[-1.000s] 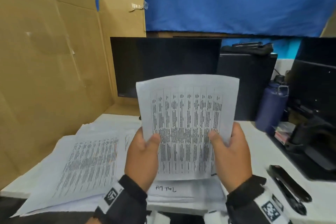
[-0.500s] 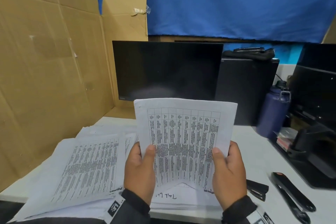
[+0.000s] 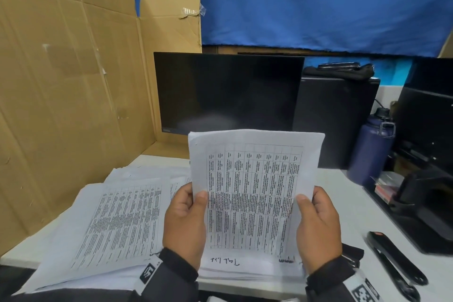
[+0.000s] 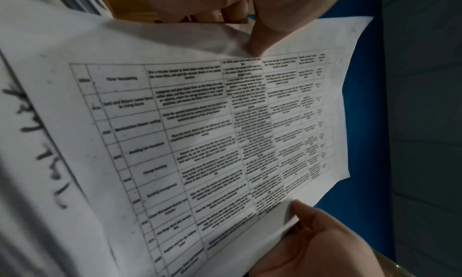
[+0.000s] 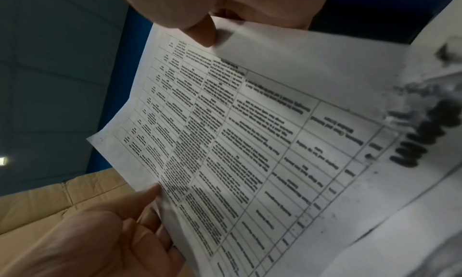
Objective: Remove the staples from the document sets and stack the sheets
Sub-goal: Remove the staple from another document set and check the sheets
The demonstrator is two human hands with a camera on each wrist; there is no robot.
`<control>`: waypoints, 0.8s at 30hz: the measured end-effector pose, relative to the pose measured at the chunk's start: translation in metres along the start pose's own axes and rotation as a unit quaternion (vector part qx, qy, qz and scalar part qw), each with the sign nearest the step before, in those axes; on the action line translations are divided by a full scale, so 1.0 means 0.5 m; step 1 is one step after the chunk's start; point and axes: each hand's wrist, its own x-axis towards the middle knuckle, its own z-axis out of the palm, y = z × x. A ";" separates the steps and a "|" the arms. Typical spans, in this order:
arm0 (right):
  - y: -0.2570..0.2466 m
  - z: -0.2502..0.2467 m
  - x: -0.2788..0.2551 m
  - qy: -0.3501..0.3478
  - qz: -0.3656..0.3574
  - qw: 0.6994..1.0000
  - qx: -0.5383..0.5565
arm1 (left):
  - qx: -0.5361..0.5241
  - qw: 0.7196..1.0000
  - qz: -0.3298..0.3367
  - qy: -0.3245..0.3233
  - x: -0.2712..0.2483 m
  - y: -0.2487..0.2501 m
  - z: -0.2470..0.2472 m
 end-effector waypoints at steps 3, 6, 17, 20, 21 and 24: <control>0.002 0.005 -0.009 -0.016 -0.002 1.000 -0.011 | -0.004 0.999 -0.038 -0.016 -0.009 -0.013 -0.004; -0.009 0.006 -0.015 -0.023 0.001 1.000 -0.014 | 0.032 0.998 -0.050 -0.026 -0.012 -0.020 -0.012; -0.036 -0.007 -0.005 -0.029 0.020 0.998 -0.043 | 0.098 0.994 -0.002 -0.054 -0.014 0.032 -0.017; -0.058 -0.025 -0.003 -0.045 0.040 0.997 -0.038 | 0.097 0.994 -0.014 -0.055 -0.018 0.054 -0.021; -0.059 -0.031 -0.005 -0.051 0.054 0.996 -0.040 | 0.094 0.994 -0.027 -0.051 -0.021 0.052 -0.024; -0.050 -0.047 -0.019 -0.064 0.104 0.991 -0.048 | 0.089 0.991 -0.092 -0.047 -0.032 0.027 -0.032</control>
